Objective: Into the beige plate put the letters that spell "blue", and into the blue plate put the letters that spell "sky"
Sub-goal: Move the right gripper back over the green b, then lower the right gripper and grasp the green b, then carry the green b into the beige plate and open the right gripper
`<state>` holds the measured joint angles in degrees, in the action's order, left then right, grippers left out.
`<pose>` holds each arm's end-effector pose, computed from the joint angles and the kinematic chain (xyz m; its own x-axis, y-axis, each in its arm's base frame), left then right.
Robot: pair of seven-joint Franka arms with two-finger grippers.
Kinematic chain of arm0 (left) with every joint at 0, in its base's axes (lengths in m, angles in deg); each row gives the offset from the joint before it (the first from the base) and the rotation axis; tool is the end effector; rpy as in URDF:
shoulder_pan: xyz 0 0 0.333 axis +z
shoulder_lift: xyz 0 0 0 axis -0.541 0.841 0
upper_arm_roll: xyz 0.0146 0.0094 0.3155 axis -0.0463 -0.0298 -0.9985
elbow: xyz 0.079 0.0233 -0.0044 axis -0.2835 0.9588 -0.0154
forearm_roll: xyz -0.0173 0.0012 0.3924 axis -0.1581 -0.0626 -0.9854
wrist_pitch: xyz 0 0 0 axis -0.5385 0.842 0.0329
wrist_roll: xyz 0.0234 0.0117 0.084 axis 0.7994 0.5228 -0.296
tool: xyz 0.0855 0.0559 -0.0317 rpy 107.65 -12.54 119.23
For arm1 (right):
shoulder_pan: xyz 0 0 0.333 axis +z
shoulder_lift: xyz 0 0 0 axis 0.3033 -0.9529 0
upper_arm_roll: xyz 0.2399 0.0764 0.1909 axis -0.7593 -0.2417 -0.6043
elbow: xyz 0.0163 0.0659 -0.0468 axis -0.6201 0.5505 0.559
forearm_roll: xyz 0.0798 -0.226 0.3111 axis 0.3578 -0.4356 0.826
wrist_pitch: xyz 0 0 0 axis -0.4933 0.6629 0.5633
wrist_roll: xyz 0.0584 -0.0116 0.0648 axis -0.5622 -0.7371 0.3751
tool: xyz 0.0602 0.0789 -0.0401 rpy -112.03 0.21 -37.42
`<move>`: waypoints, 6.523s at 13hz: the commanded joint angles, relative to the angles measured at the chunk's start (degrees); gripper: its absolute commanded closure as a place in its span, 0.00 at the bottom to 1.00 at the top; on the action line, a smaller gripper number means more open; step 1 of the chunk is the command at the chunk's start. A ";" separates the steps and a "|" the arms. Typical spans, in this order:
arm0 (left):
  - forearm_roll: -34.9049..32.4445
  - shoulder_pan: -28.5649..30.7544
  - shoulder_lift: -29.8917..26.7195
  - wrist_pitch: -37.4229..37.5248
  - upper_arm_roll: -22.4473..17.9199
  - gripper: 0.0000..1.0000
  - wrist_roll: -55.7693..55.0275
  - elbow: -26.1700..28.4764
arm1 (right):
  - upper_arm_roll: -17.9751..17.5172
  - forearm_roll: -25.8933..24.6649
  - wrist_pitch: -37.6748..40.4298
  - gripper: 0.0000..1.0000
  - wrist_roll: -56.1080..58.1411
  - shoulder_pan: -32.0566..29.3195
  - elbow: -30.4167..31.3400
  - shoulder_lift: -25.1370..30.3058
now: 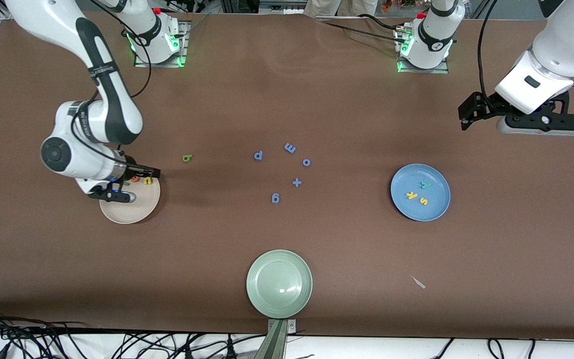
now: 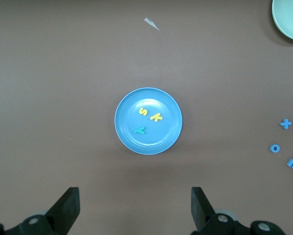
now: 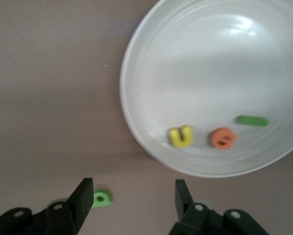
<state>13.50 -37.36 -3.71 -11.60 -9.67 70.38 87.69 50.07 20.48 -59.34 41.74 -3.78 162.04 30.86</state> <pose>0.5466 -0.1037 0.5995 0.9986 -0.0522 0.0095 -0.0517 -0.9974 -0.0501 0.5791 0.0940 0.2563 0.9631 -0.1541 -0.2209 -0.1697 -0.9840 -0.0537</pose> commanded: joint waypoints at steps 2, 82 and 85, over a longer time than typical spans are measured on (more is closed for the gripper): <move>-0.39 0.21 -0.76 1.16 0.31 0.00 -0.24 -0.28 | -6.12 0.76 -7.47 0.24 -9.57 -0.17 9.43 5.17; 1.99 5.22 -0.85 2.92 -0.22 0.00 1.95 -0.28 | -8.68 -0.74 -17.81 0.76 -12.49 0.10 2.00 -7.14; 1.99 5.22 -0.85 2.92 -0.22 0.00 1.95 -0.28 | -7.19 -0.65 -12.45 0.76 -10.39 0.01 0.42 -5.11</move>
<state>16.76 -32.37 -4.23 -9.33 -10.24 71.30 87.68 41.90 20.23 -75.70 29.49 -3.86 162.78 23.20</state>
